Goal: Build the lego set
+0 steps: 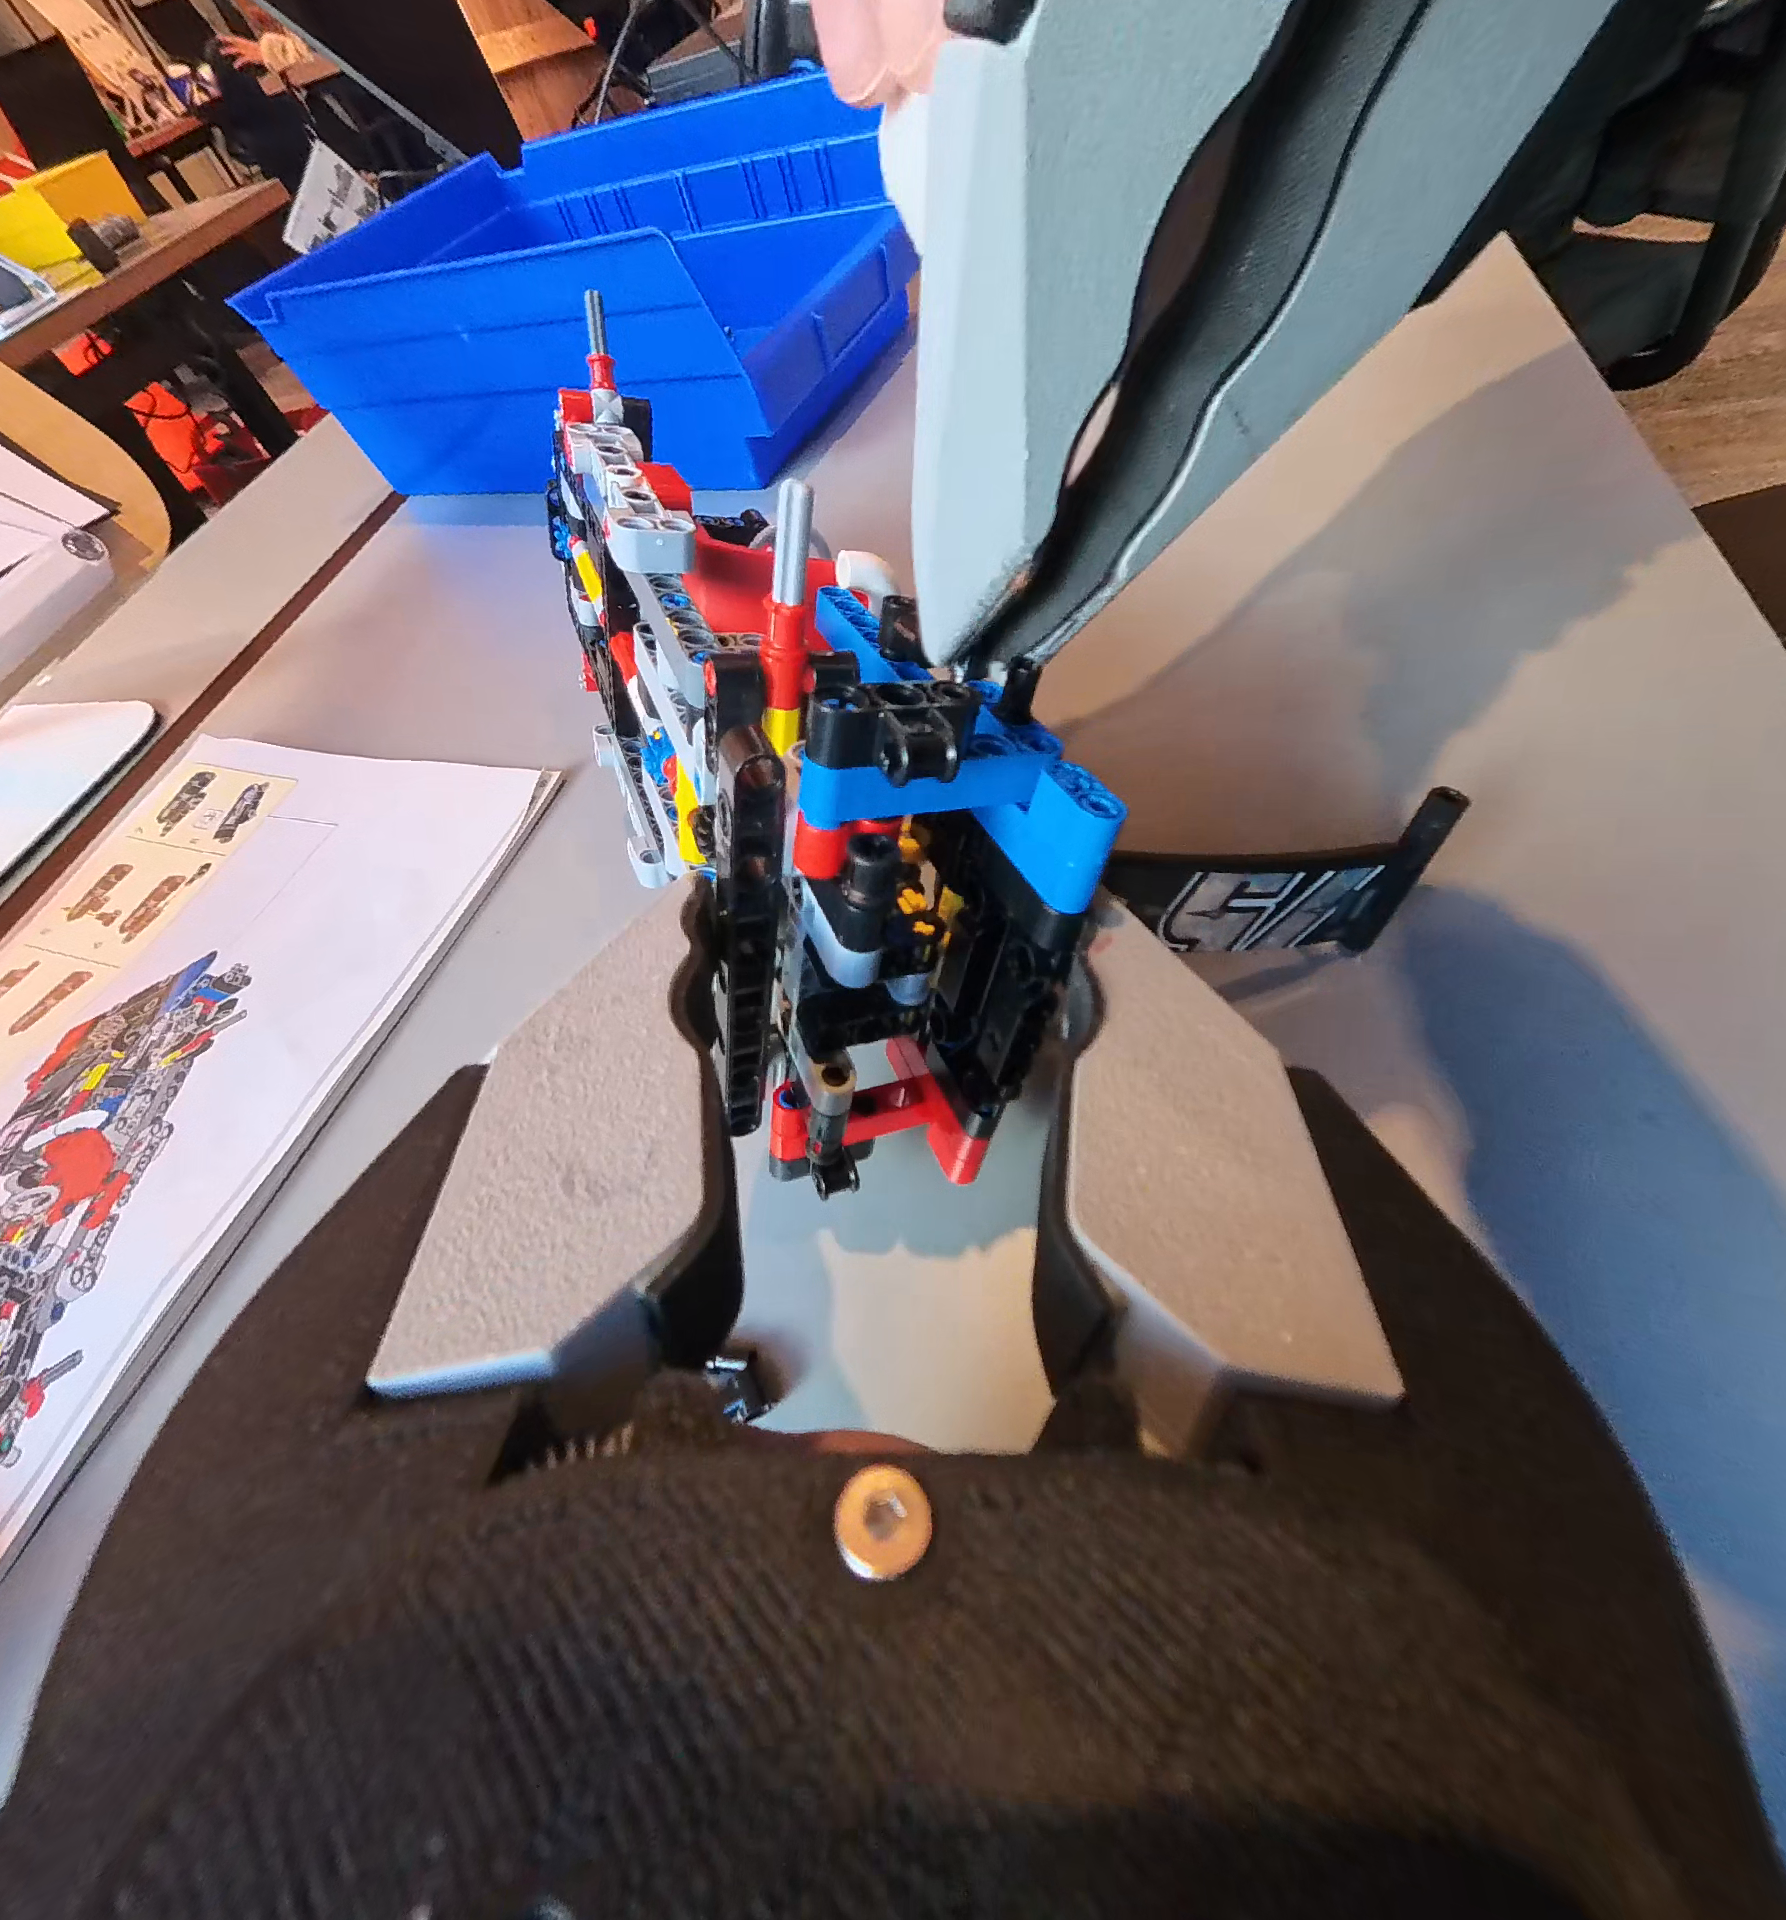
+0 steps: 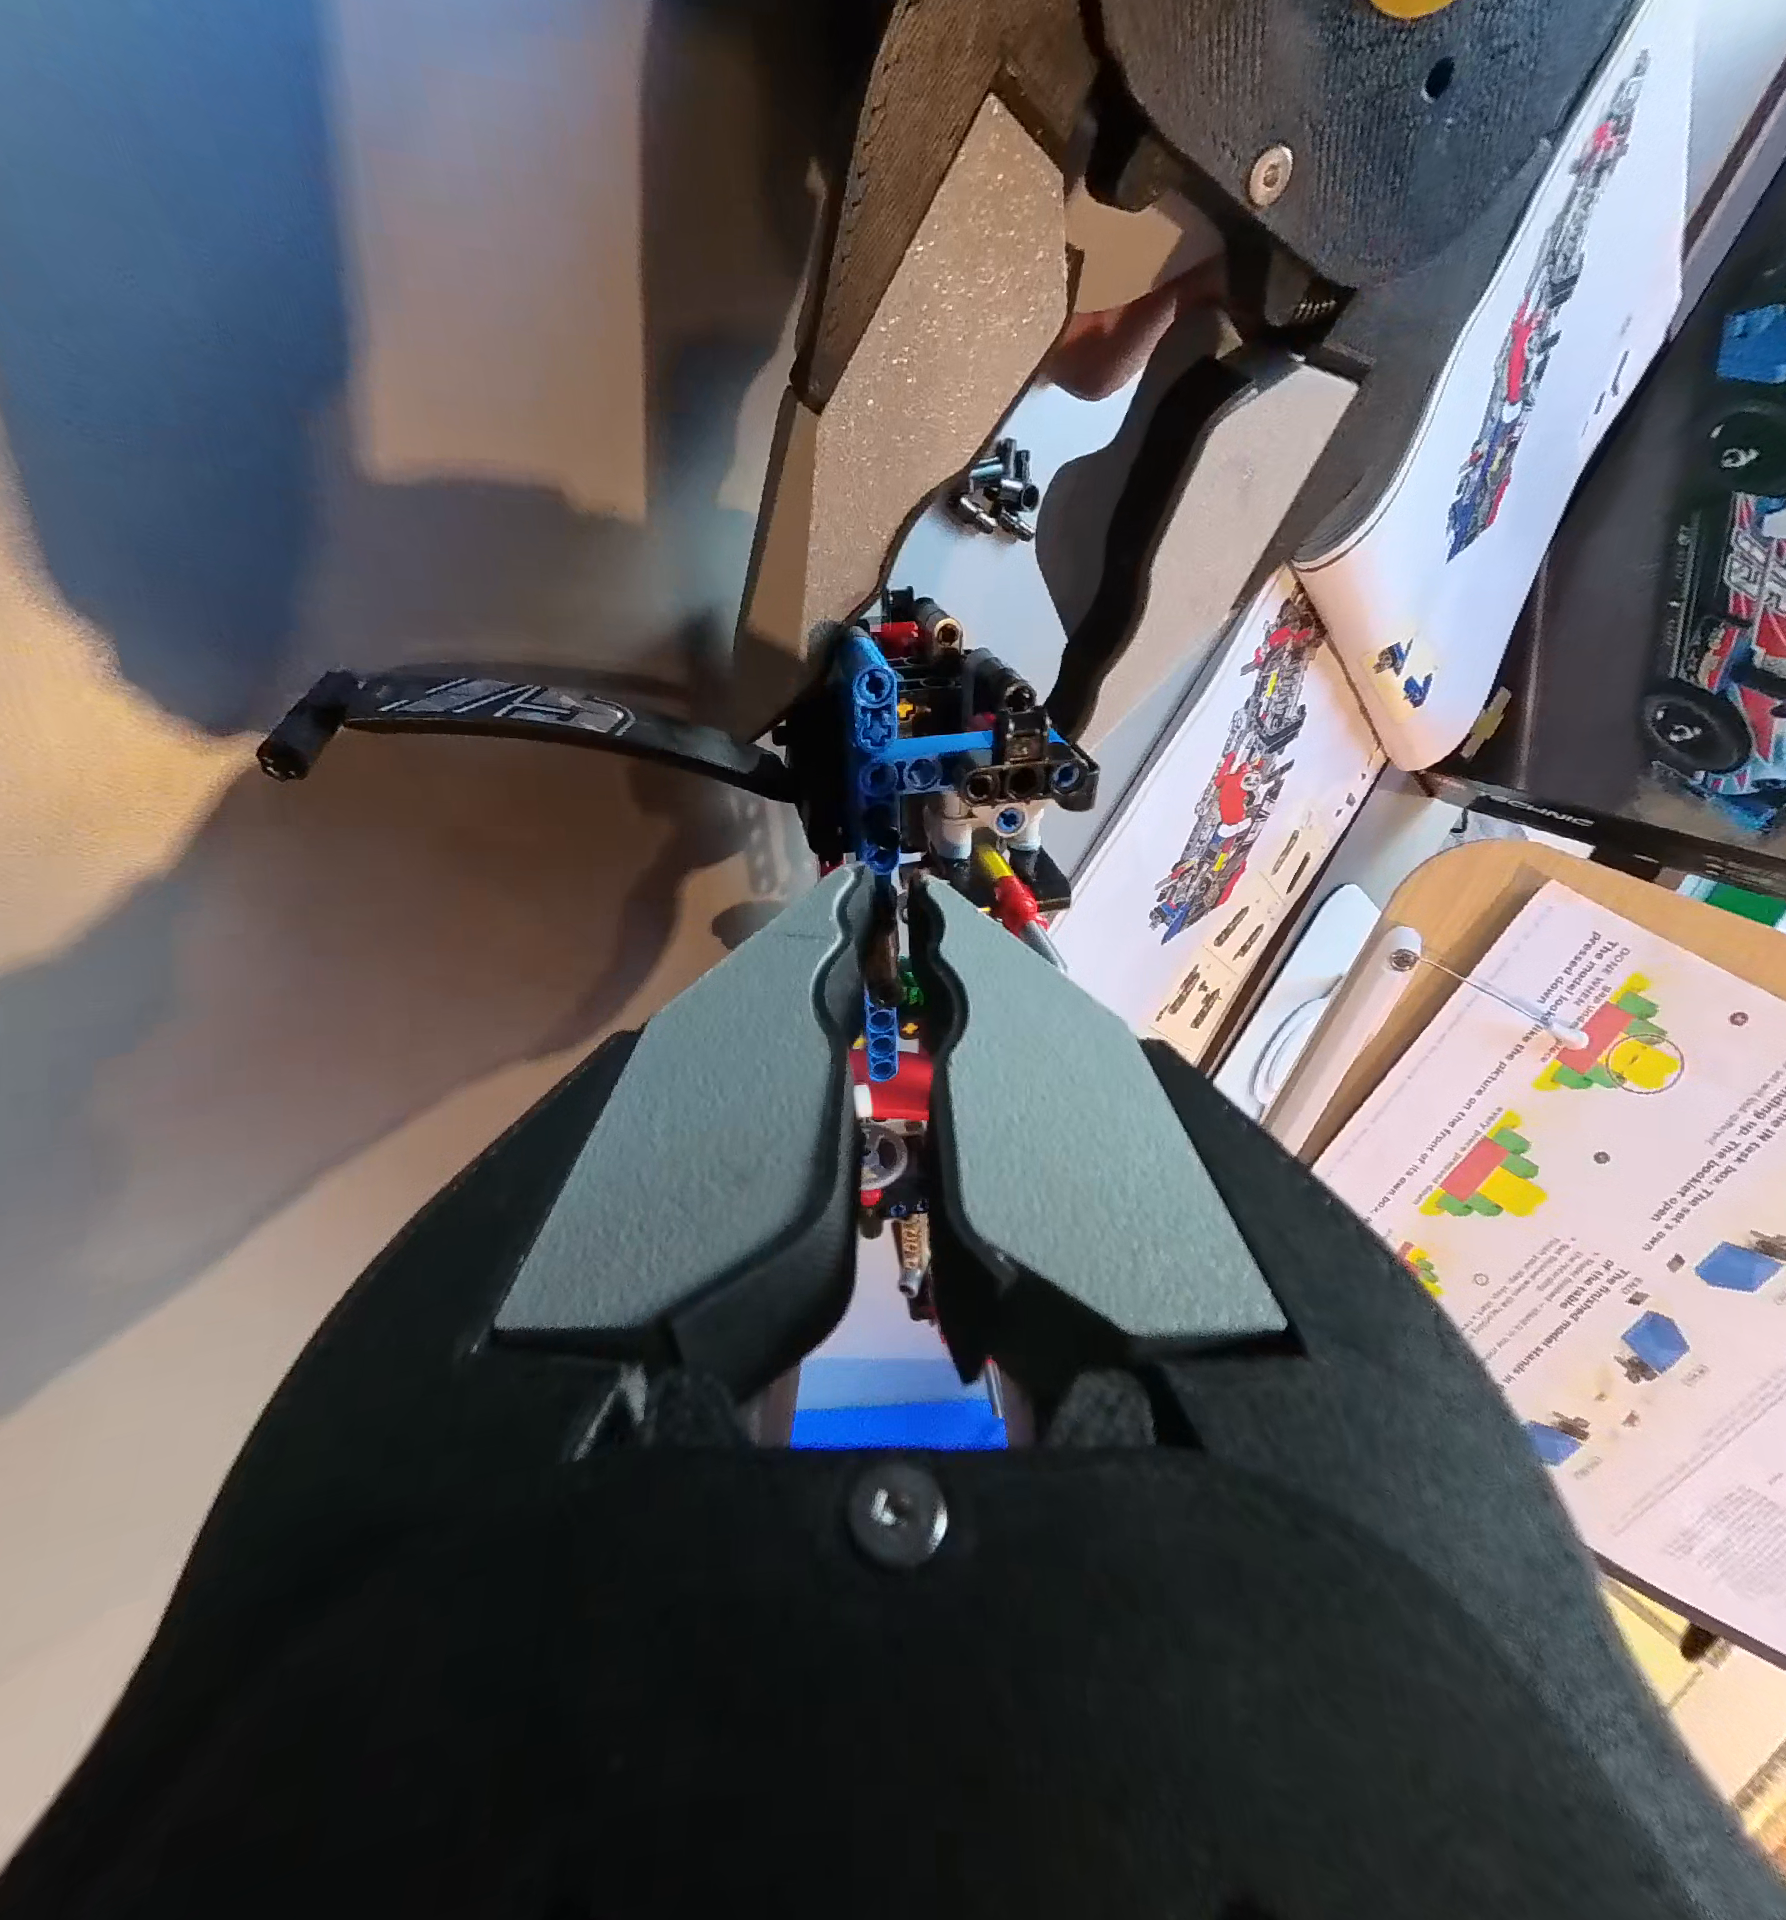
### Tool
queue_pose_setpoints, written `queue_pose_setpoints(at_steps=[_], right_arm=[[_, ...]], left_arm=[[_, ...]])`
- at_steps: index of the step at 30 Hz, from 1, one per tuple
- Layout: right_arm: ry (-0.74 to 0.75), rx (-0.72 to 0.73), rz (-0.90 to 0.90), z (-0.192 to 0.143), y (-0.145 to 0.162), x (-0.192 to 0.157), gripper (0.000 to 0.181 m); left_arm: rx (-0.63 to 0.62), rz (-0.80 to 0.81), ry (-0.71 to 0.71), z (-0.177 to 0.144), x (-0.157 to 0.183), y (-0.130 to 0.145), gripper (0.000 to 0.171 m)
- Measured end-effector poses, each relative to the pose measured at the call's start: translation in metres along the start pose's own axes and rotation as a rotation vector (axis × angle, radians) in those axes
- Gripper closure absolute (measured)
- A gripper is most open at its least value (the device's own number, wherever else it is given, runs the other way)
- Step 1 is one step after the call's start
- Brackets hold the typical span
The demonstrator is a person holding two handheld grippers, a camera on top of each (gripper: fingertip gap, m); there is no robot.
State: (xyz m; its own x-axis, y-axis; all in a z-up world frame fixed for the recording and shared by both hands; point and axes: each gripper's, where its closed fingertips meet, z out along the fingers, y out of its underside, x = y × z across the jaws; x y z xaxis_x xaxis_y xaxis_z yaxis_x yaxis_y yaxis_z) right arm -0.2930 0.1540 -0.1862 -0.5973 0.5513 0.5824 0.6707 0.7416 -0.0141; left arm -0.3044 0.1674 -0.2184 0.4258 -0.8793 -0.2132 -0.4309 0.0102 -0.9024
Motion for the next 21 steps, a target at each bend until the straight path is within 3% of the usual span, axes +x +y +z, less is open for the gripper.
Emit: queue_pose_setpoints(at_steps=[8,21], right_arm=[[-0.019,-0.043,-0.026,0.0045,0.0044,-0.003,0.177],[-0.014,0.047,0.037,0.0014,0.0021,-0.0071,0.173]], left_arm=[[-0.002,-0.001,-0.005,0.0003,0.0006,0.0,0.108],[-0.018,-0.011,-0.018,-0.0001,0.0028,0.0,0.107]])
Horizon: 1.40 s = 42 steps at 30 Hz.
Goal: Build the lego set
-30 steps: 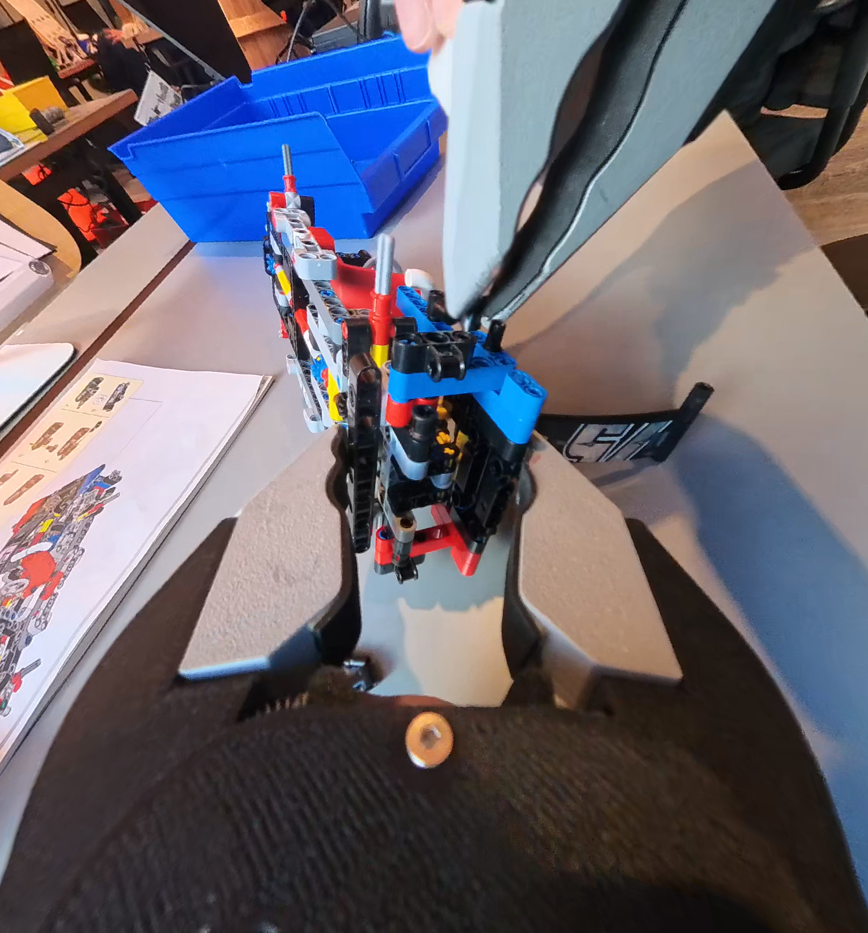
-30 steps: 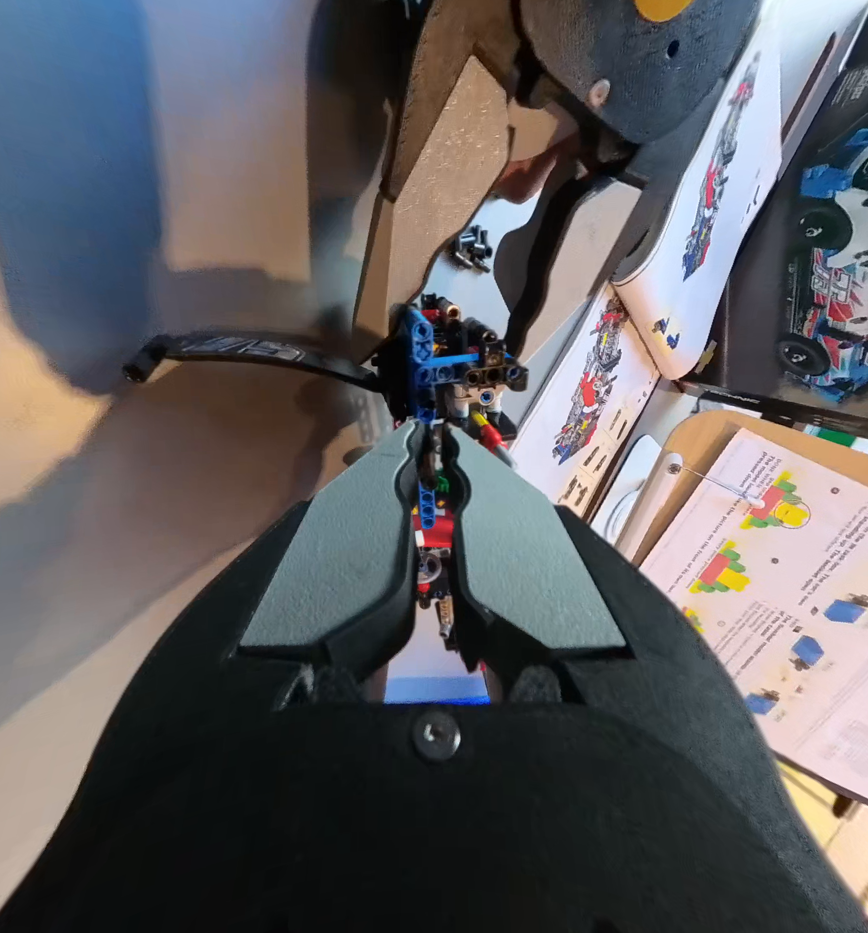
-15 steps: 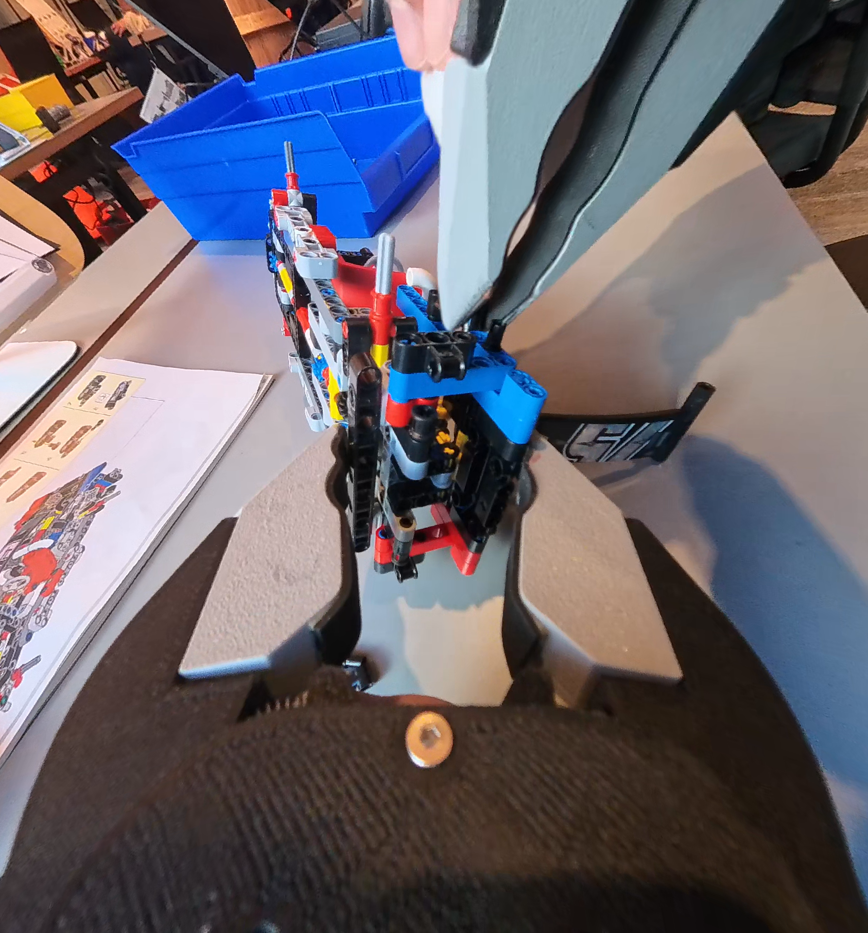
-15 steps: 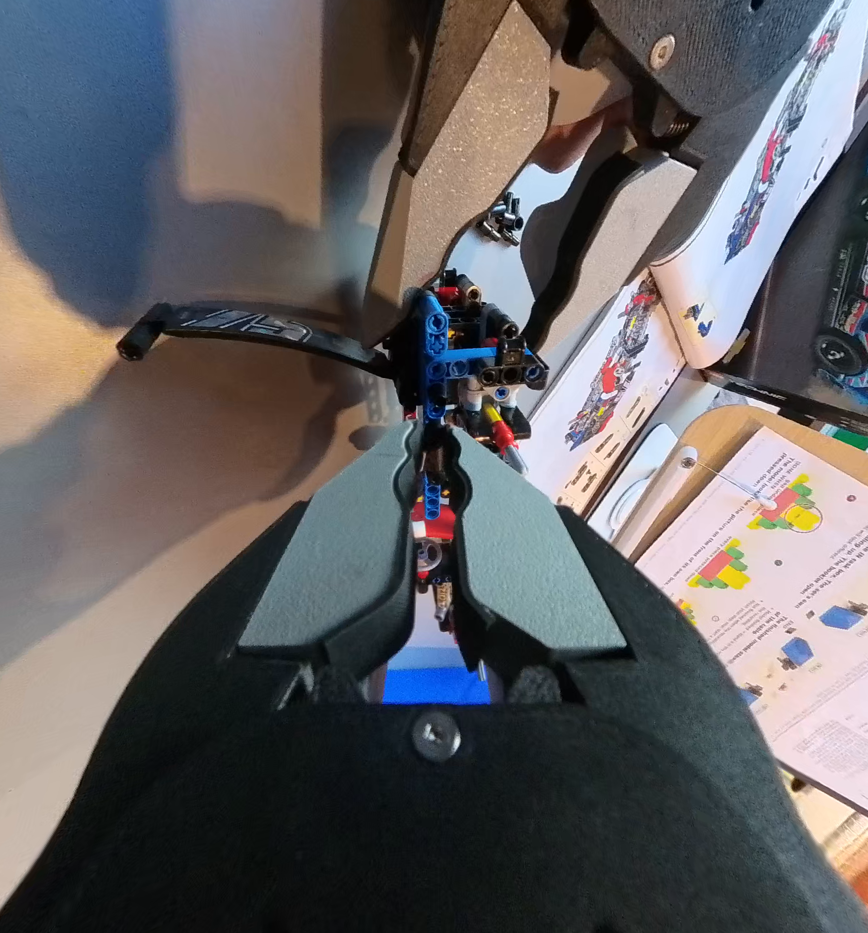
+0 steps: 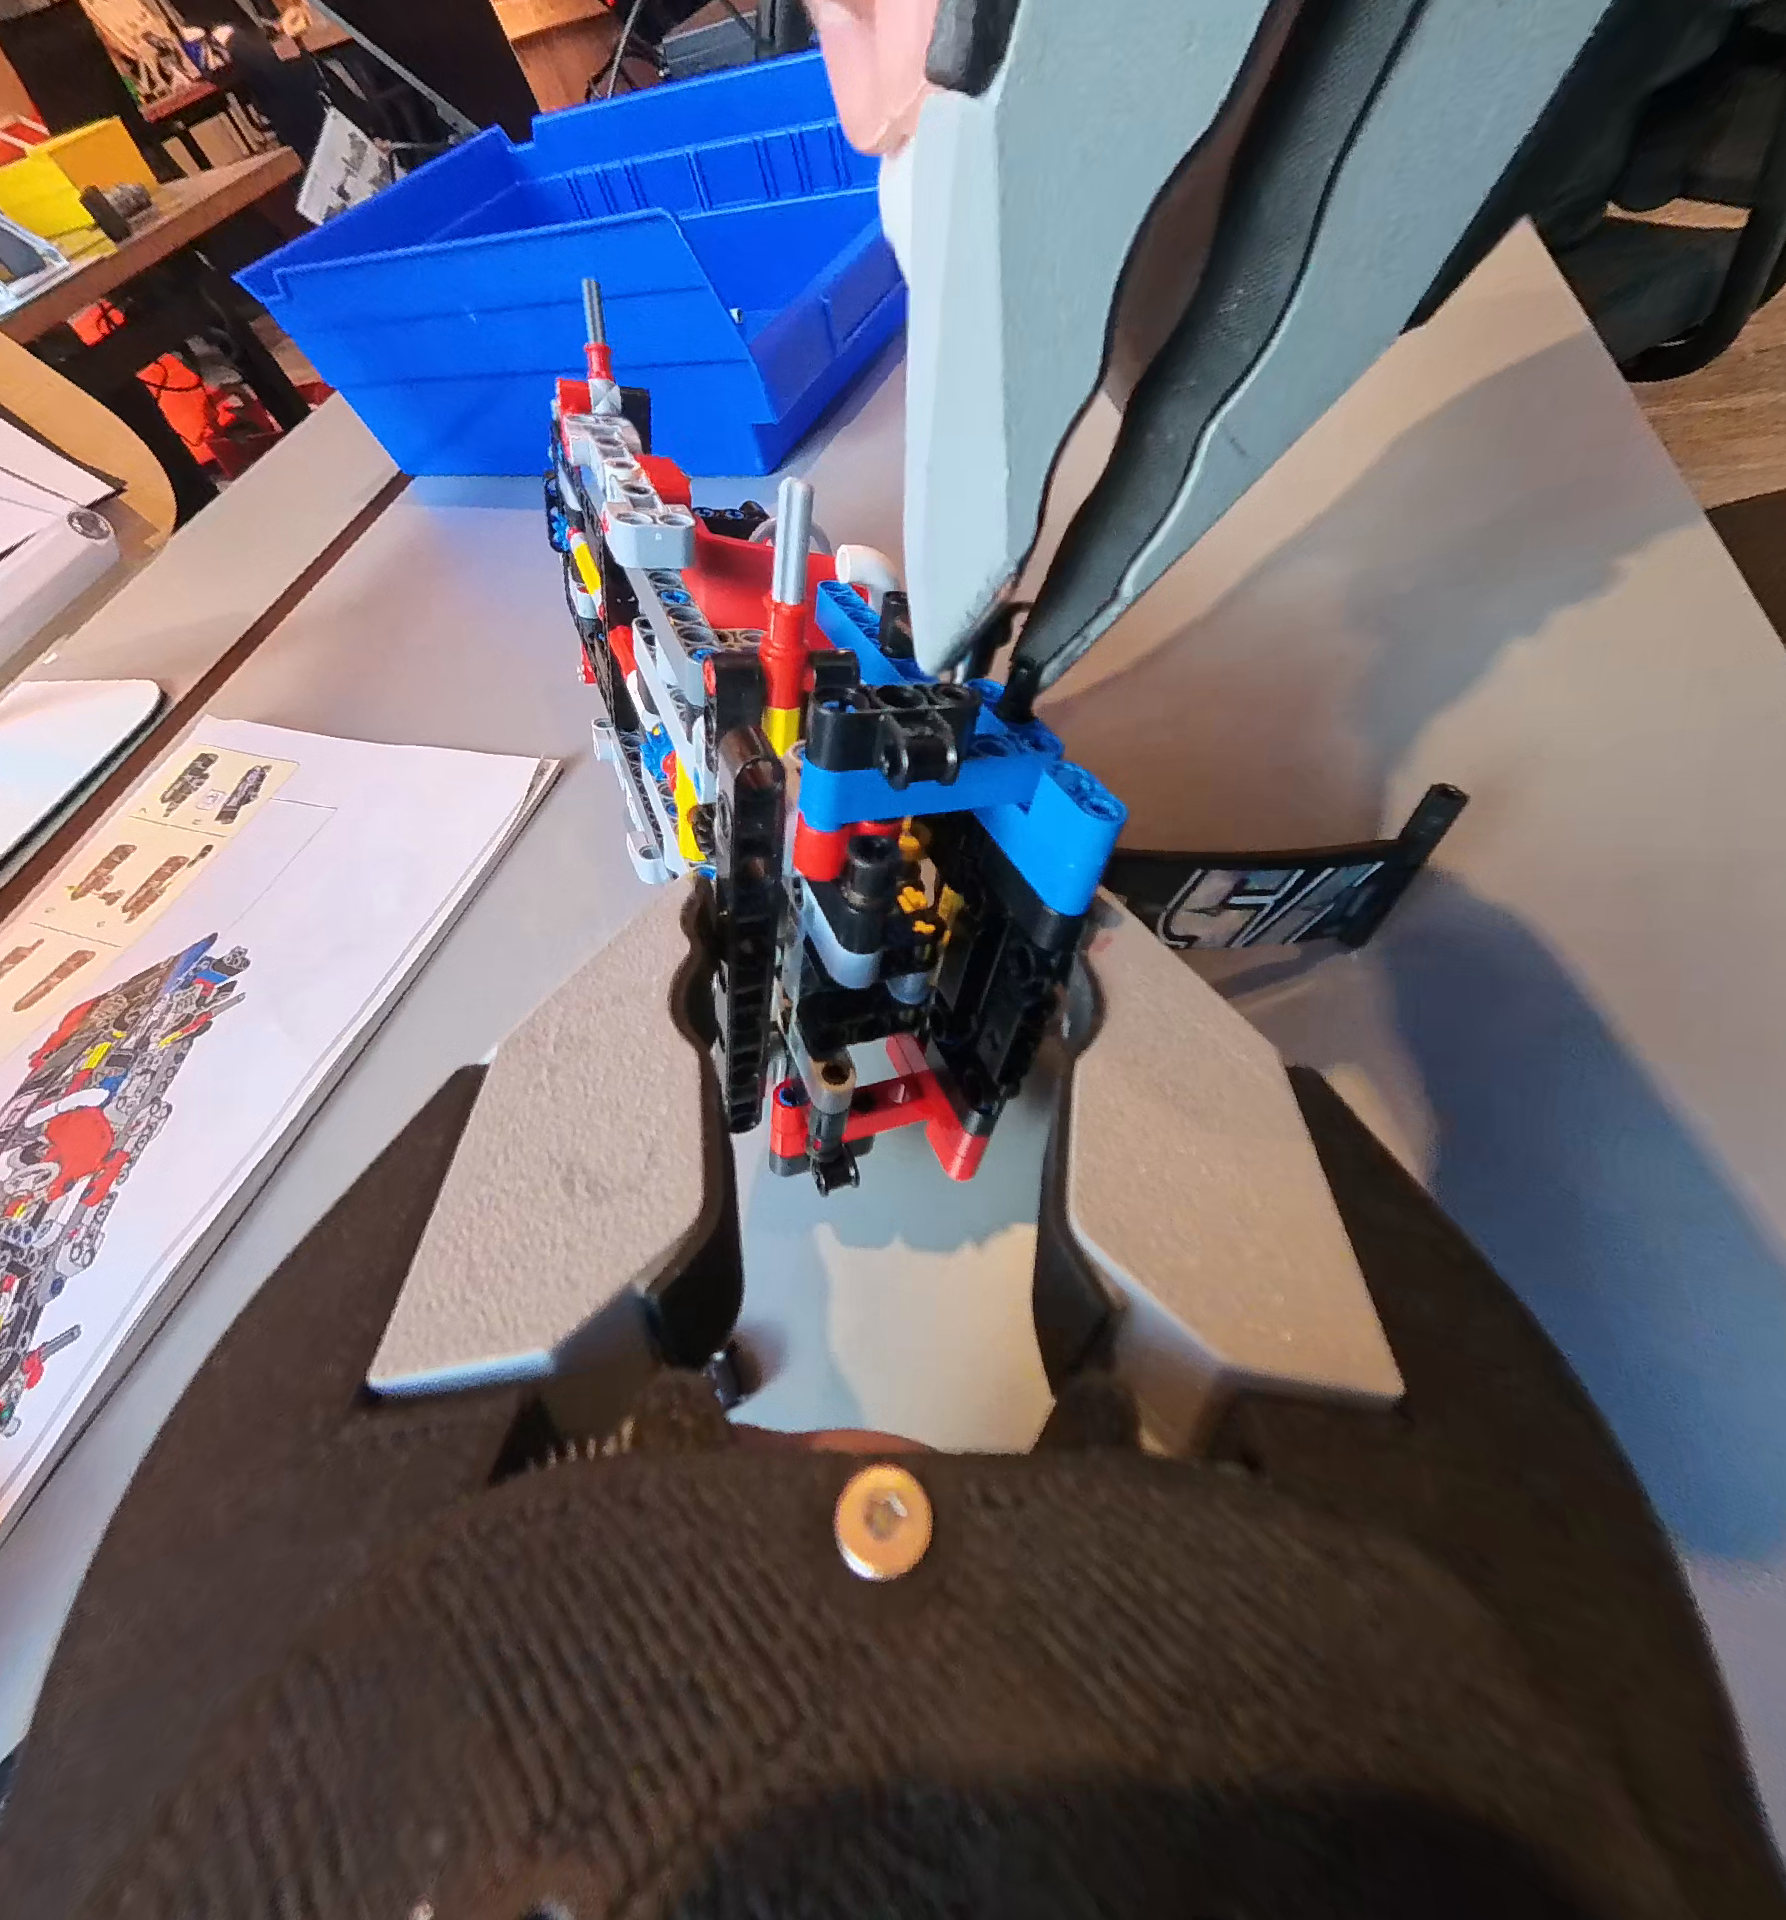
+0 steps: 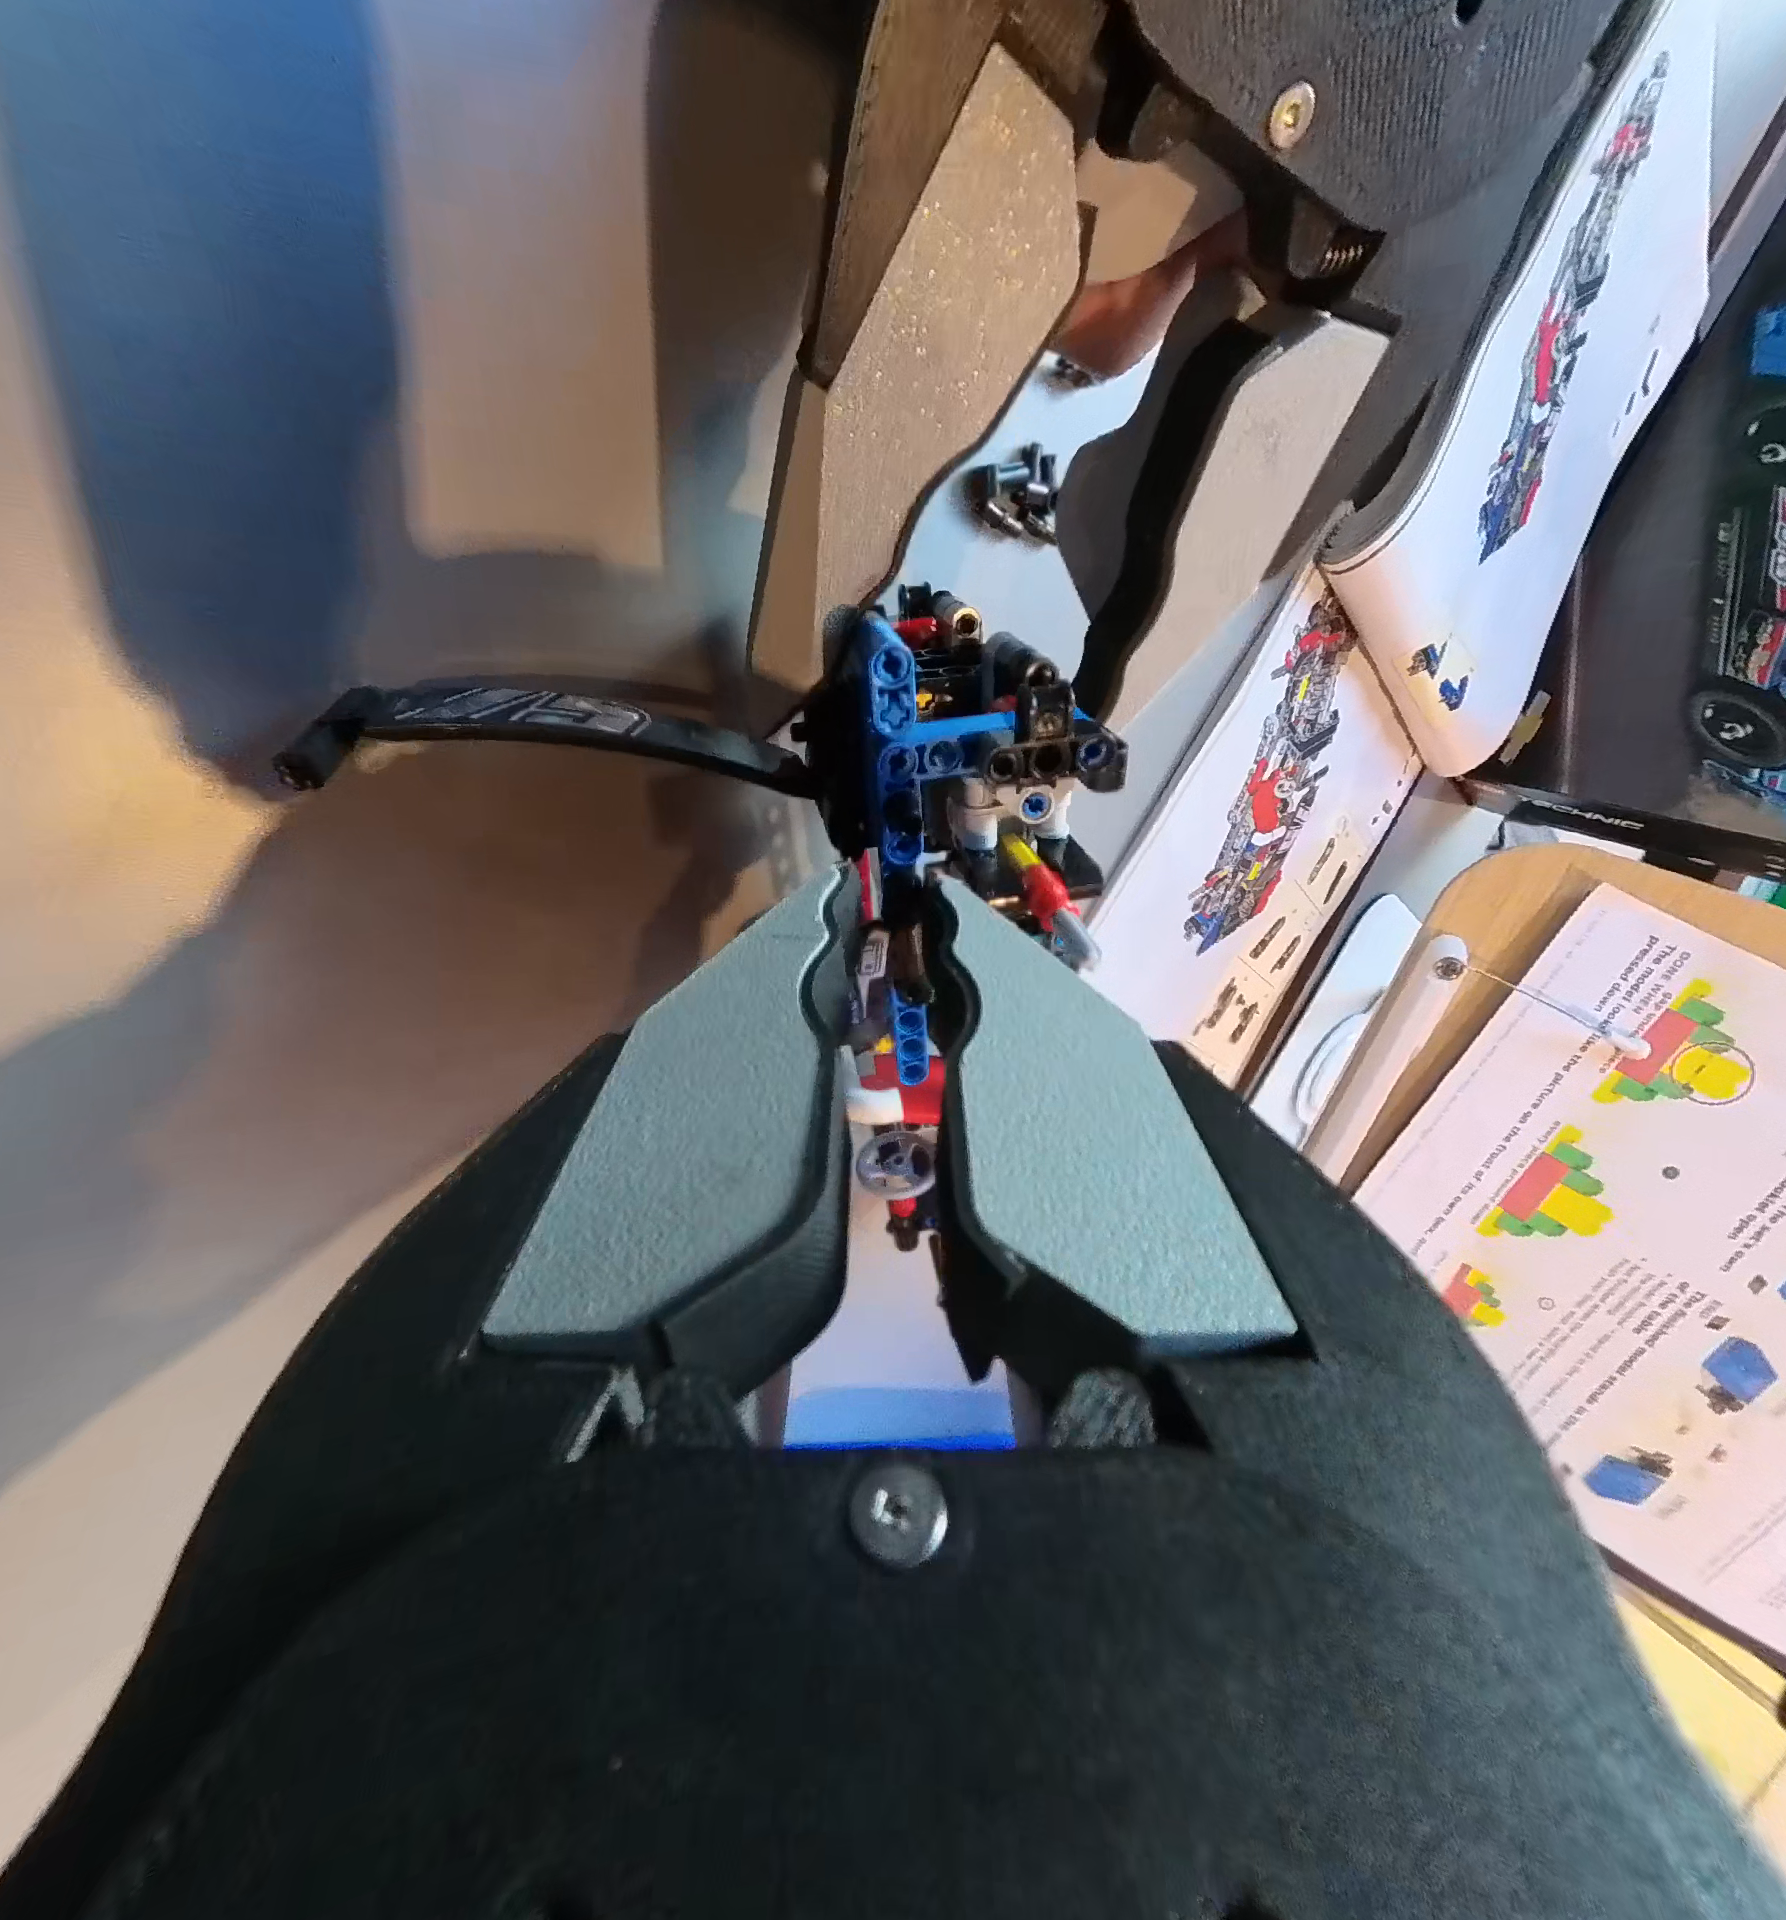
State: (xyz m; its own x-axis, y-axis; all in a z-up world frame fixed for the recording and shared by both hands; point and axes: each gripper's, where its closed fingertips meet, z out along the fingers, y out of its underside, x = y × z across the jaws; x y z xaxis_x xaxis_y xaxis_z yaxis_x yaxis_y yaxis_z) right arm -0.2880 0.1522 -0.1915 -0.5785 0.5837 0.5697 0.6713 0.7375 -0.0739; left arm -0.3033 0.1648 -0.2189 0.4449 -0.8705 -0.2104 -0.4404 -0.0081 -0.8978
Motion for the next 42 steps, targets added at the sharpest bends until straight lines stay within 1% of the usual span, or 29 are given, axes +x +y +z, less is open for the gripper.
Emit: queue_pose_setpoints(at_steps=[4,9,12,17,21,24,29,32,35,38,40,42], right_arm=[[0.006,0.044,0.016,-0.004,0.0,-0.005,0.169],[0.02,0.205,0.048,-0.011,-0.005,-0.01,0.167],[0.052,0.247,0.045,-0.015,-0.004,-0.009,0.168],[0.127,0.231,0.033,-0.027,-0.001,-0.008,0.168],[0.183,0.322,0.106,-0.044,-0.006,-0.014,0.169],[0.214,0.355,0.169,-0.045,0.001,-0.016,0.17],[0.215,0.403,0.239,-0.051,0.004,-0.012,0.17],[0.226,0.408,0.269,-0.056,0.007,-0.011,0.17],[0.243,0.422,0.313,-0.059,0.009,-0.015,0.171],[0.275,0.454,0.38,-0.063,0.01,-0.025,0.171],[0.297,0.484,0.439,-0.066,0.015,-0.034,0.173],[0.311,0.5,0.492,-0.07,0.023,-0.045,0.174]], left_arm=[[-0.032,-0.011,-0.024,0.002,0.004,-0.001,0.107],[-0.059,-0.056,-0.105,0.006,0.009,-0.004,0.107],[-0.074,-0.077,-0.162,0.004,0.013,-0.003,0.107],[-0.049,-0.106,-0.235,0.002,0.016,-0.005,0.107],[-0.069,-0.106,-0.314,0.003,0.018,-0.007,0.107],[-0.013,-0.119,-0.352,0.0,0.022,-0.016,0.104],[0.083,-0.223,-0.329,-0.015,0.028,-0.029,0.099],[0.113,-0.276,-0.321,-0.029,0.032,-0.027,0.101],[0.1,-0.295,-0.338,-0.038,0.032,-0.016,0.101],[0.127,-0.306,-0.331,-0.041,0.031,-0.017,0.104],[0.12,-0.297,-0.317,-0.035,0.028,-0.019,0.105],[0.06,-0.28,-0.281,-0.023,0.027,-0.017,0.098]])
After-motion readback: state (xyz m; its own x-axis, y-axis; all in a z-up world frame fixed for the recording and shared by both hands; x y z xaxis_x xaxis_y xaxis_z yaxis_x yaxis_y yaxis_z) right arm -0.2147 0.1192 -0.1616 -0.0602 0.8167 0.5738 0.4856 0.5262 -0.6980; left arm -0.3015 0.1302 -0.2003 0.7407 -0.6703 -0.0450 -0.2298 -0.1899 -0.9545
